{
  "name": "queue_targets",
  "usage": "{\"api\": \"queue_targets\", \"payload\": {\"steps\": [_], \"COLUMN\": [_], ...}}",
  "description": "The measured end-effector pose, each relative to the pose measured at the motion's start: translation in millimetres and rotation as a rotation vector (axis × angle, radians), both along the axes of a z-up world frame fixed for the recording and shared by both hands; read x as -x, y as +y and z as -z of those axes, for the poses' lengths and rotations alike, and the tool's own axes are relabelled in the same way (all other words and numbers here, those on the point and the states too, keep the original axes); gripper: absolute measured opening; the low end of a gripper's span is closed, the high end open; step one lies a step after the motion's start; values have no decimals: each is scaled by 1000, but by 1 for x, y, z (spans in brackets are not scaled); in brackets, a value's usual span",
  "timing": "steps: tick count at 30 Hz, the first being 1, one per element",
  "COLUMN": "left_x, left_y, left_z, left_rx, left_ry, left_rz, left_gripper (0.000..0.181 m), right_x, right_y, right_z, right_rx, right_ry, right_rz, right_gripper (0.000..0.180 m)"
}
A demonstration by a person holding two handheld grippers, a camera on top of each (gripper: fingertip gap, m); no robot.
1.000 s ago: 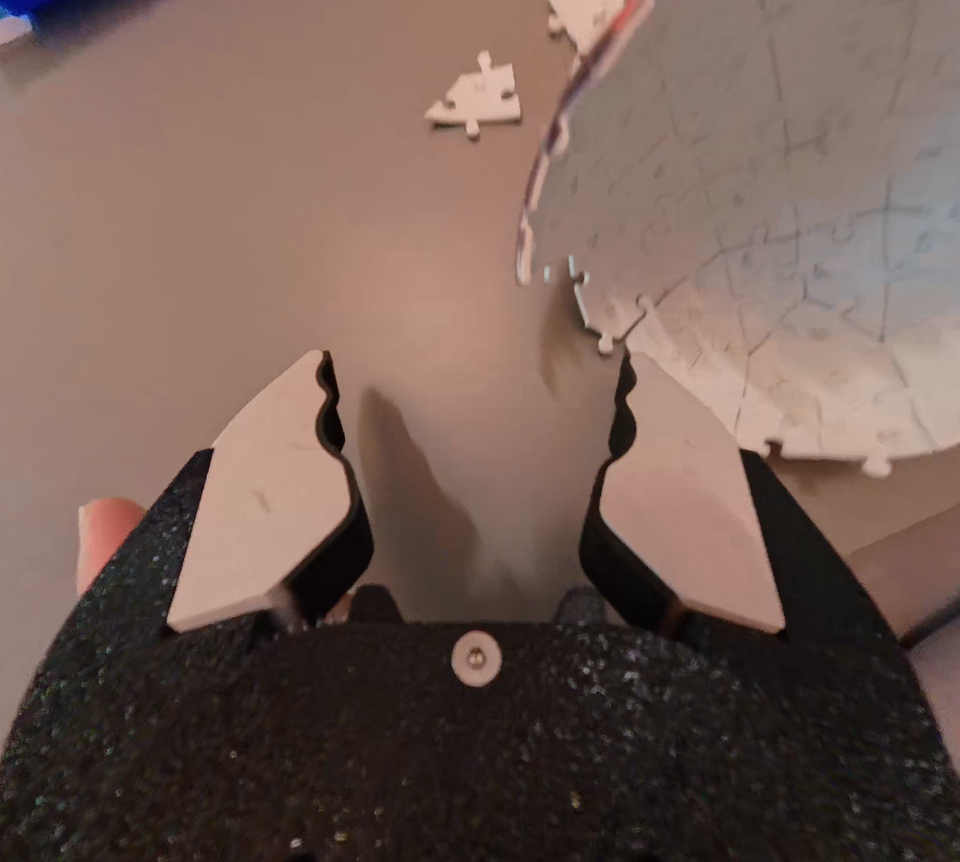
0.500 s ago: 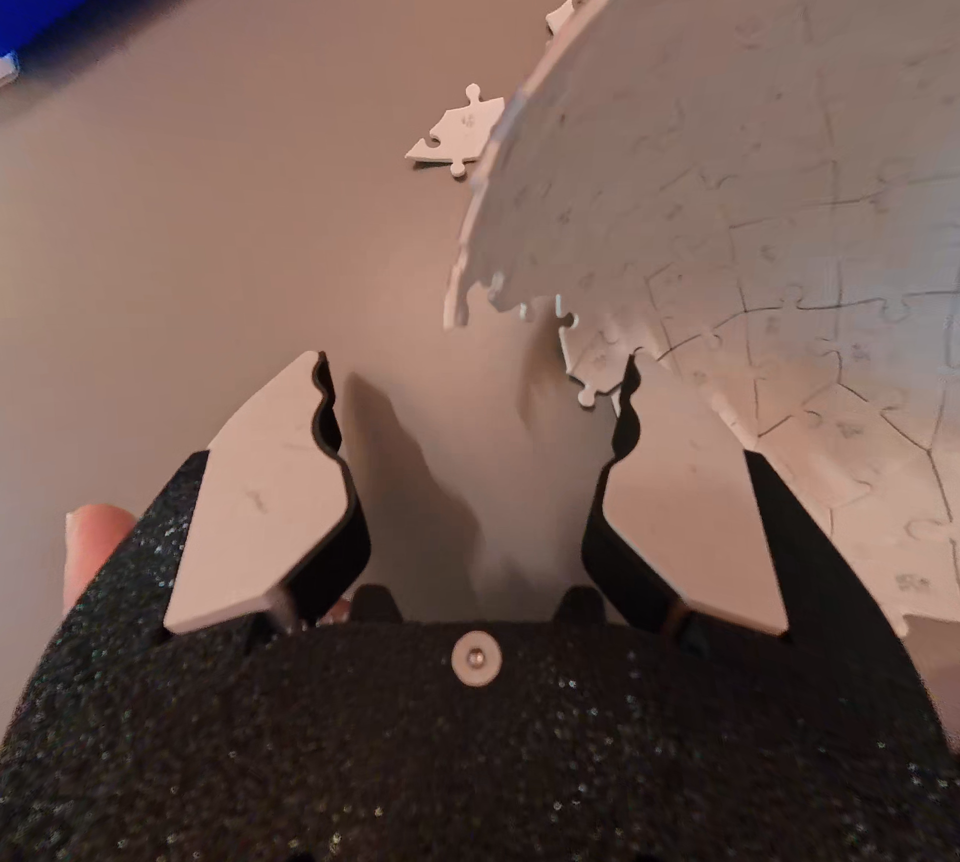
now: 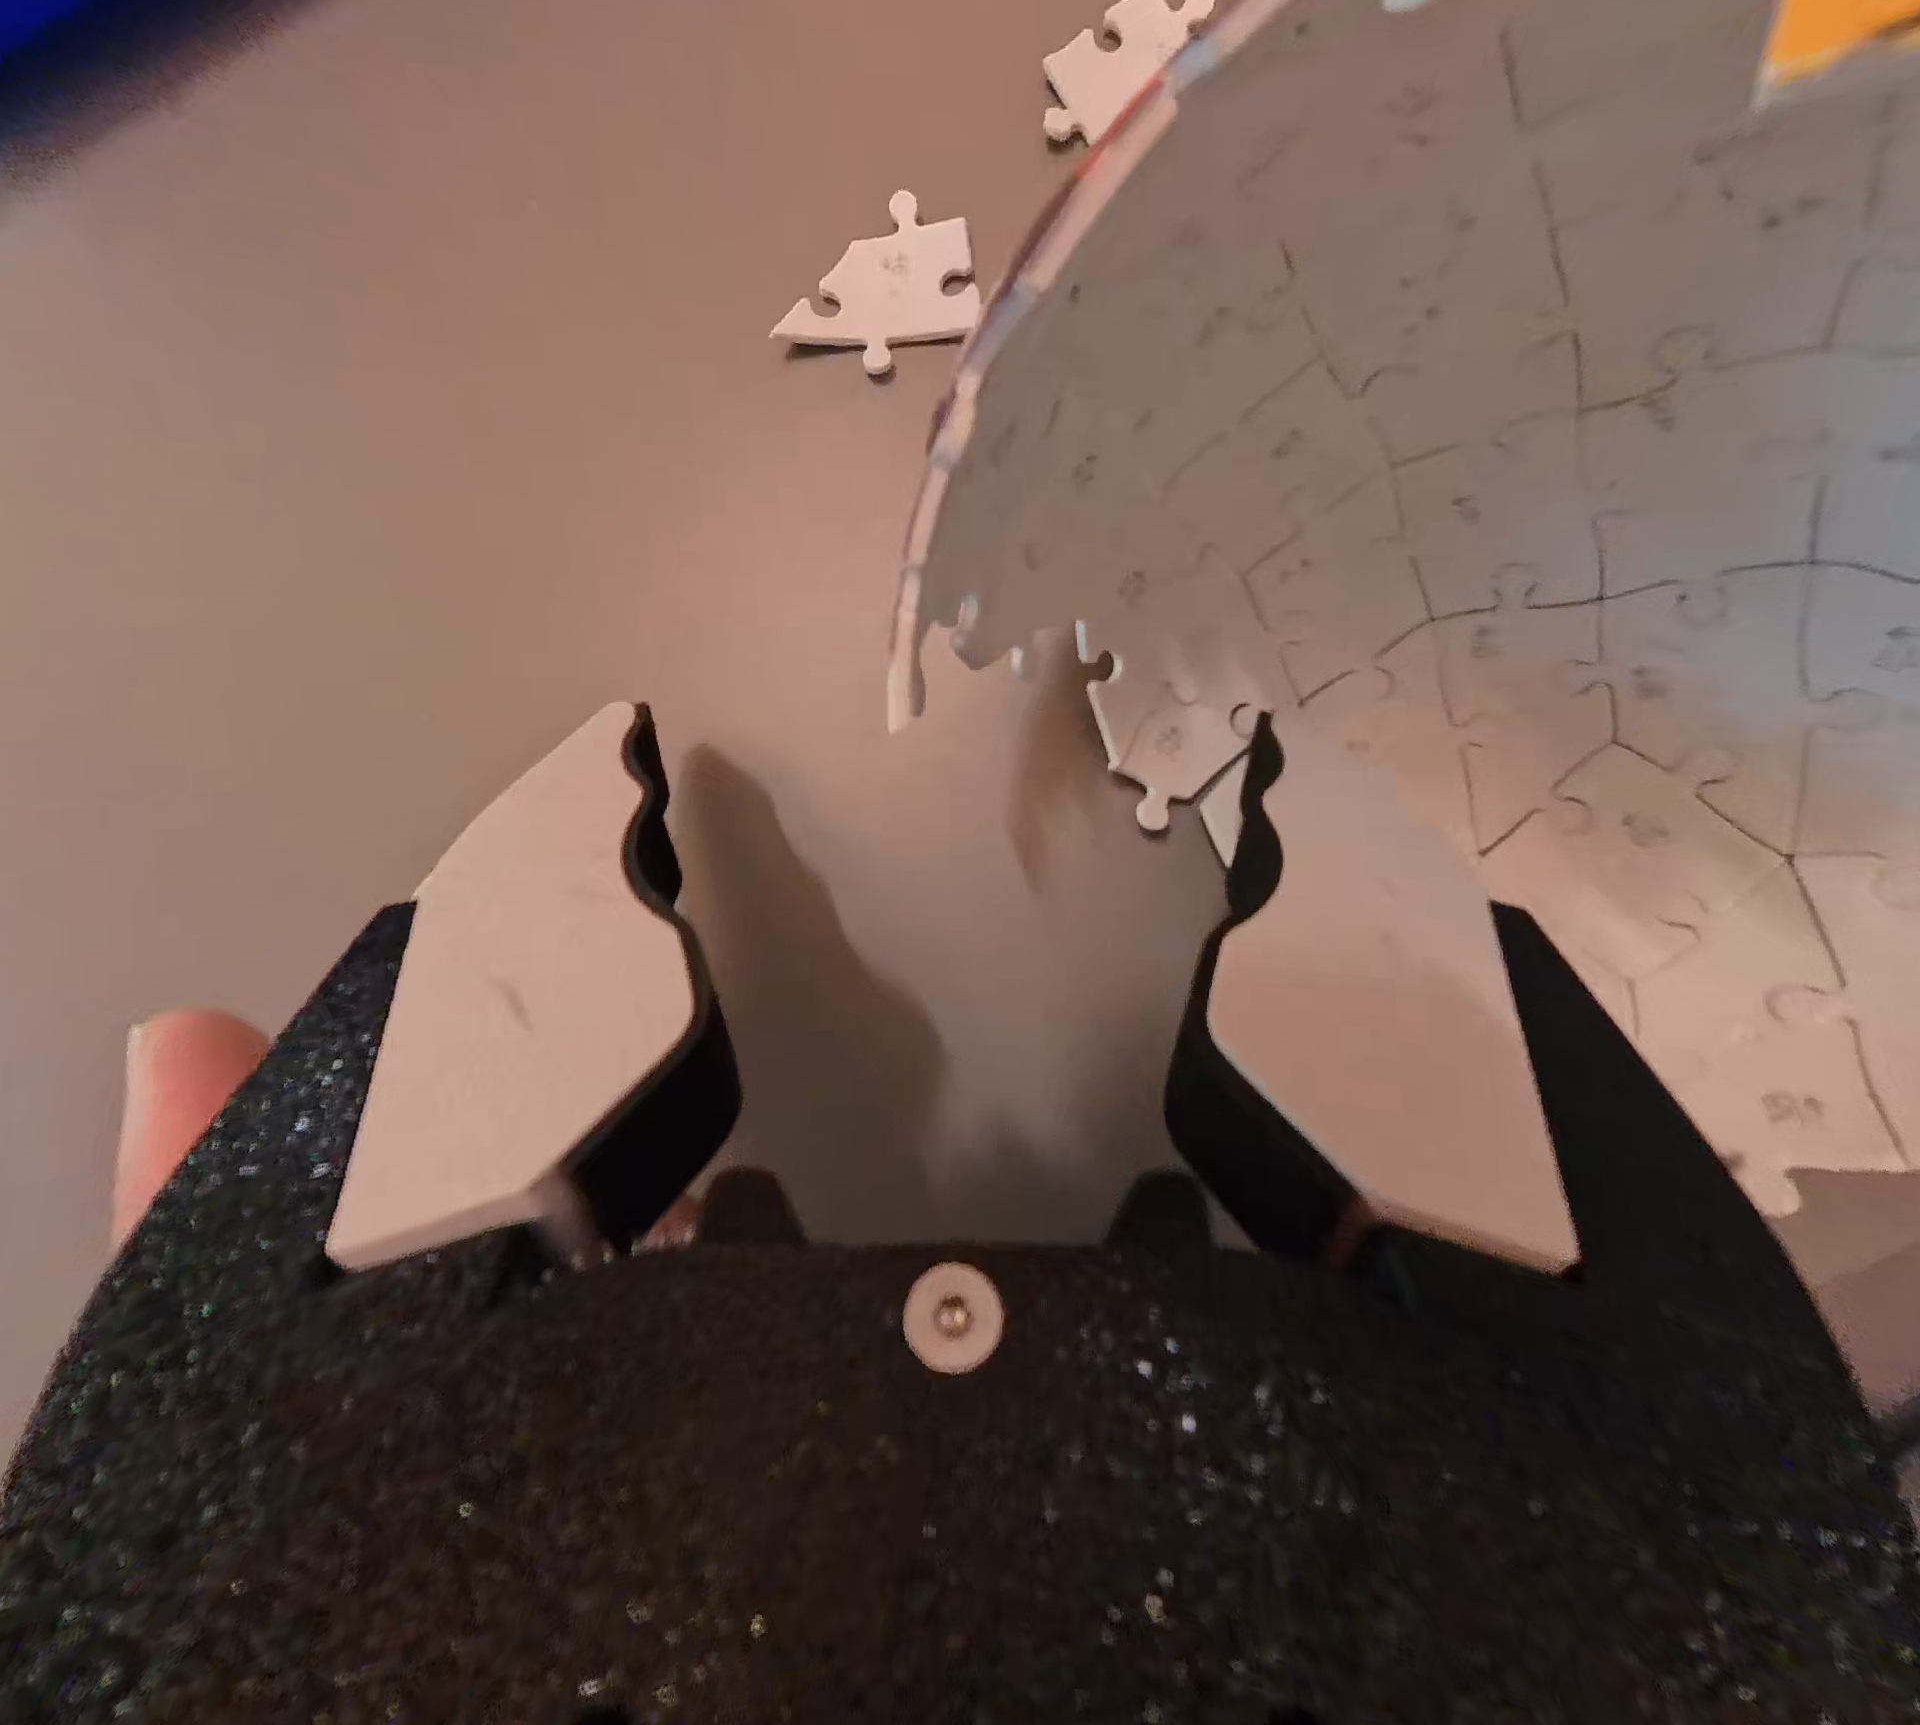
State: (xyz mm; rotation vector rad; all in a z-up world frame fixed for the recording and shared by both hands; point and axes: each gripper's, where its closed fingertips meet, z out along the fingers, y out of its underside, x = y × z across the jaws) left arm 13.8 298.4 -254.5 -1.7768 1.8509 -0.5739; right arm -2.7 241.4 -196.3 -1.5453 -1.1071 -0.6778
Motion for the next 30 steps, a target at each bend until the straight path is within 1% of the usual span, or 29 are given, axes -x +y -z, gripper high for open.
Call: {"api": "queue_targets", "payload": {"steps": [6,8,11,12,17,21,24,27,30], "left_x": [0,-1,1,1,-1,-5,-7,-9,-10], "left_y": [2,2,-2,-1,0,3,3,4,5], "left_z": [3,3,8,10,11,12,12,12,12], "left_rx": [-19,-18,72,97,95,91,90,86,84], "left_ry": [17,22,72,94,141,138,109,95,76], "left_rz": [-9,-16,-52,-59,-38,1,27,41,44], "left_gripper": [110,109,102,103,106,111,114,115,115], "right_x": [0,0,0,0,0,-5,-5,-1,-6], "right_y": [0,0,0,0,1,-2,-10,-20,-32], "right_z": [0,0,0,0,0,1,-1,-9,-27], "right_rx": [-1,-1,2,4,5,20,40,53,46], "right_ry": [-6,-3,9,17,30,50,121,224,369], "right_rz": [0,1,-1,-4,-7,-6,-40,-91,-130], "right_gripper": [138,138,140,141,142,143,144,134,130]}}
